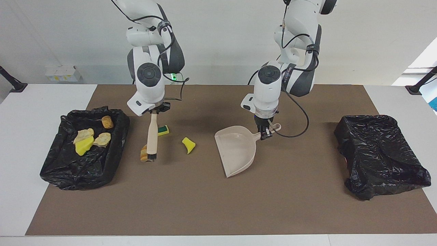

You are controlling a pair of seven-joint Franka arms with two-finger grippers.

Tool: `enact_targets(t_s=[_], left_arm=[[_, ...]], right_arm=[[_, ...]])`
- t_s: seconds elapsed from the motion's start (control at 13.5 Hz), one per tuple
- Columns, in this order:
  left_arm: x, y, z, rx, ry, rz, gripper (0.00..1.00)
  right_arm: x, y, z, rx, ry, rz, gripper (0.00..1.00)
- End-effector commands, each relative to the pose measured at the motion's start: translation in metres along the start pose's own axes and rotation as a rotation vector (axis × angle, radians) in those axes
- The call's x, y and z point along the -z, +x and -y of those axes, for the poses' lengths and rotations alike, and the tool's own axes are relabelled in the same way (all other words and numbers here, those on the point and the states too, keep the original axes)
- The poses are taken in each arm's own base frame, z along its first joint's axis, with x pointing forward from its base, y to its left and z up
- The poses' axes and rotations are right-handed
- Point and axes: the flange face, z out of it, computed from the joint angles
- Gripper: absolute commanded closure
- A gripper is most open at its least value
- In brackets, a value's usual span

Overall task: Sweep and dump trash in bin
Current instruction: 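Sweep the tan chunk and sponge toward the dustpan with the right gripper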

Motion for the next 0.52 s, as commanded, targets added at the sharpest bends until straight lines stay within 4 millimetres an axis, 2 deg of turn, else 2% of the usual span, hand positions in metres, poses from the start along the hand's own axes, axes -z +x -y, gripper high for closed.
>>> enact_targets(t_s=[0.0,0.07,0.22,0.44], left_arm=[[0.000,-0.003,-0.011,-0.030,0.012,0.013,1.00],[-0.001,-0.004,-0.015,-0.035,0.017,0.009,1.00],[-0.002,-0.006,-0.016,-0.035,0.026,0.000,1.00],[-0.010,-0.013,-0.027,-0.040,0.013,0.013,1.00]], right_arm=[[-0.022,0.004,-0.052,0.044,0.021,0.001,1.00],[-0.035,-0.001,-0.058,0.069,0.027,-0.033,1.00],[-0.049,-0.004,-0.055,0.170,0.026,-0.080,1.00],[-0.065,0.000,-0.034,0.240,0.035,-0.065,1.00]])
